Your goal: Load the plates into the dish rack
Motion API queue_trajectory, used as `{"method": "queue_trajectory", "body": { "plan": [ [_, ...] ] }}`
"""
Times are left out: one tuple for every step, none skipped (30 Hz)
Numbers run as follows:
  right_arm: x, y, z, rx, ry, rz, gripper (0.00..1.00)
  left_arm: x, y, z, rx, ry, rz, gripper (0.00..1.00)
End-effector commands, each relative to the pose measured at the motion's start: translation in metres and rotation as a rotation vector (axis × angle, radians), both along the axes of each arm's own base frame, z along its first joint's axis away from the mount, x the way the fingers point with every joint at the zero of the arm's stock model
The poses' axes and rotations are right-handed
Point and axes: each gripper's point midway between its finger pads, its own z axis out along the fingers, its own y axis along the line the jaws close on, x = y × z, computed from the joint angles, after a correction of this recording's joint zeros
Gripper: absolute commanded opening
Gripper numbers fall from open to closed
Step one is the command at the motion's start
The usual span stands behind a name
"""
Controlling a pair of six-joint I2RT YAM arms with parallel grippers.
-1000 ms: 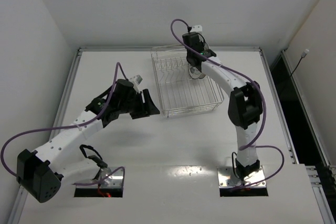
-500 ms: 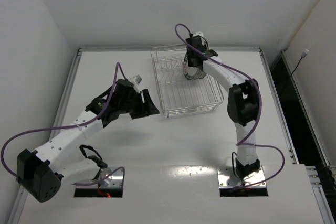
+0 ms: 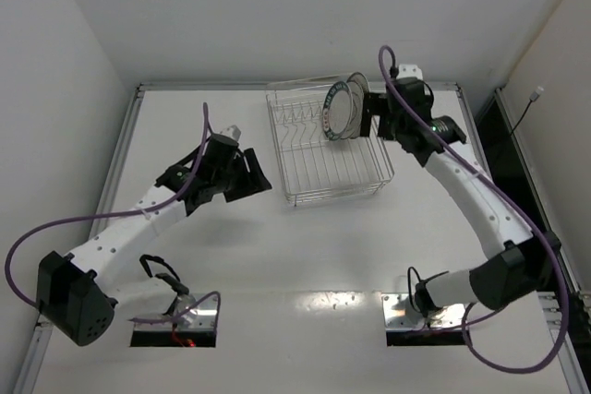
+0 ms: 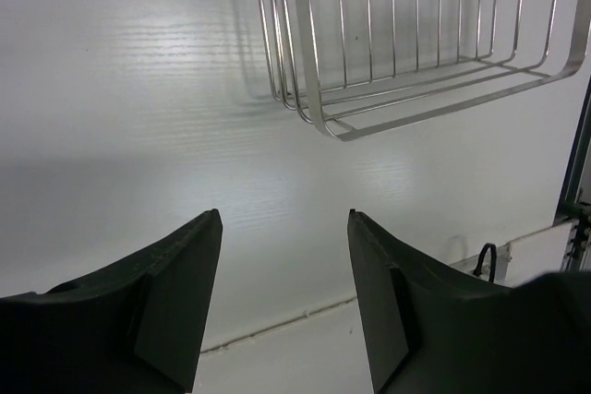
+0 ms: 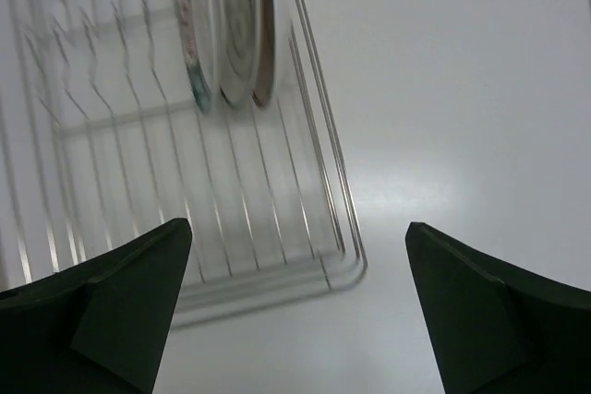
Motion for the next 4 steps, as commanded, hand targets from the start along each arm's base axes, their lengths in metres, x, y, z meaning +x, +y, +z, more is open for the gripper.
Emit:
{"method": "queue_trajectory", "body": {
  "plan": [
    [-0.046, -0.021, -0.074, -0.047, 0.215, -0.008, 0.99, 0.01, -0.003, 0.003, -0.023, -0.038, 0.01, 0.54],
    [-0.05, -0.028, -0.079, -0.047, 0.218, -0.025, 0.99, 0.009, -0.005, -0.001, -0.032, -0.034, -0.001, 0.54],
    [-0.059, -0.037, -0.092, -0.055, 0.247, -0.041, 0.99, 0.009, -0.005, 0.0, -0.043, -0.028, -0.005, 0.54],
    [-0.063, -0.045, -0.088, -0.06, 0.233, -0.064, 0.99, 0.008, -0.005, -0.004, -0.041, -0.025, -0.005, 0.54]
  ]
}}
